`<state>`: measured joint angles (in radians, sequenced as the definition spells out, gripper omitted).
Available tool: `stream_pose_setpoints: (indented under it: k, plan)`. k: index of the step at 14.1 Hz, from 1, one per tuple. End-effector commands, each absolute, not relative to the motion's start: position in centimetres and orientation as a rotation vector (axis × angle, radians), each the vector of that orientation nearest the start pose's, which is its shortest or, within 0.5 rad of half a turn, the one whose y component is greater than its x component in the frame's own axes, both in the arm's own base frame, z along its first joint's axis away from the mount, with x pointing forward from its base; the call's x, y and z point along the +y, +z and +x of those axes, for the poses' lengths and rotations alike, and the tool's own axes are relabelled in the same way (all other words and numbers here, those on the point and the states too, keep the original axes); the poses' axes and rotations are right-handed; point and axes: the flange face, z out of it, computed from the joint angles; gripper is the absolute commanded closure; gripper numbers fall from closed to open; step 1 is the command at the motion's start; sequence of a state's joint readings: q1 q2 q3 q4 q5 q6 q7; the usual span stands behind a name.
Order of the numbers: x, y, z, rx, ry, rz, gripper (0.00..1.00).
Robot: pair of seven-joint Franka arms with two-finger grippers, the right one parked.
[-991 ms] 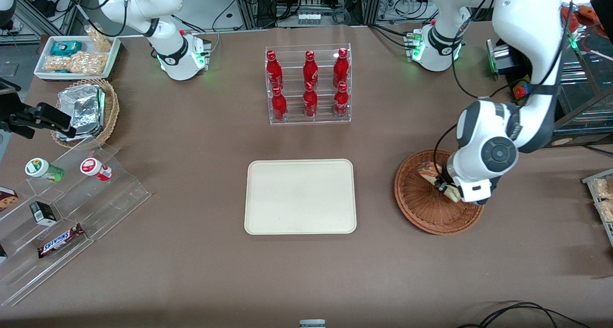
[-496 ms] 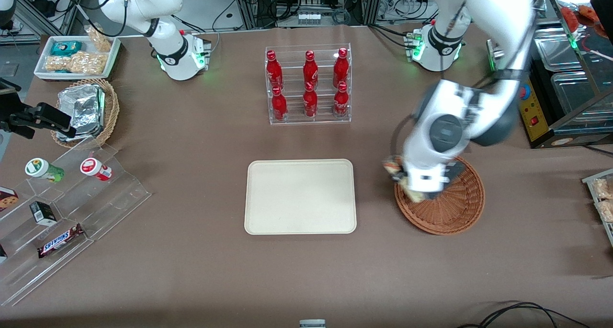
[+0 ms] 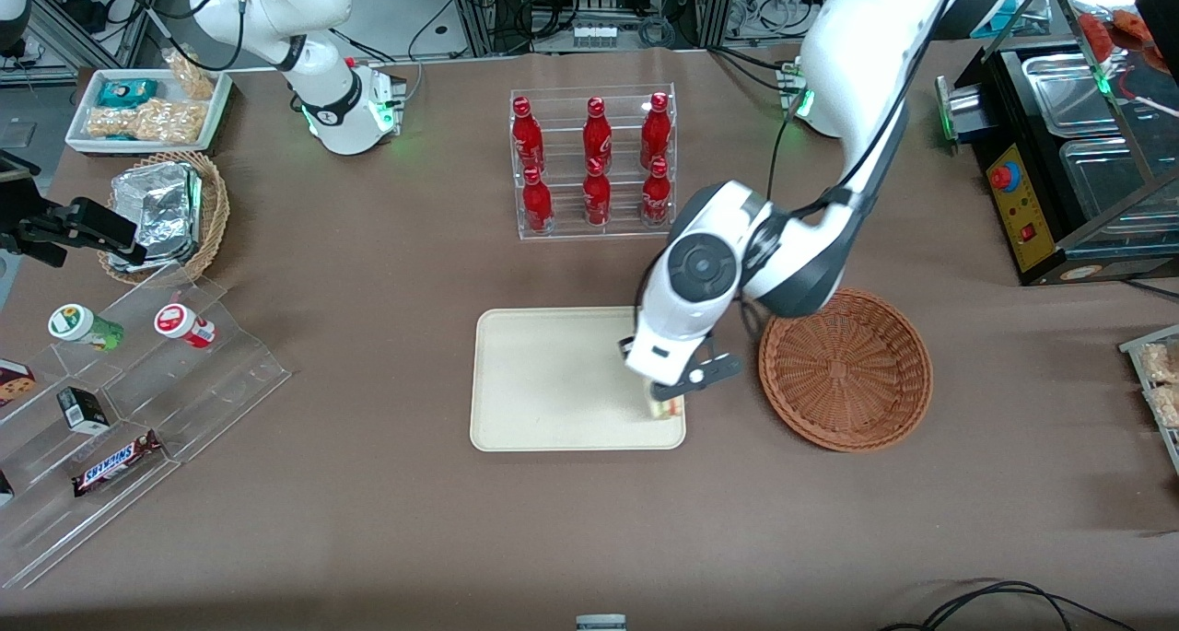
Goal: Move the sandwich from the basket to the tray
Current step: 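Lift the sandwich and carry it with the left gripper over the tray, then lower the sandwich onto the tray and open the left gripper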
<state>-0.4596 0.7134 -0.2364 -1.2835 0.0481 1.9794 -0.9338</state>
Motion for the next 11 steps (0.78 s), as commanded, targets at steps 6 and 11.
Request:
stream_pose_setpoints:
  k: [6, 11]
  plan:
    - [-53.3, 27.4, 57.0, -0.149, -0.033, -3.216, 0.96]
    - [-54.8, 24.7, 55.9, -0.231, -0.023, -3.217, 0.95]
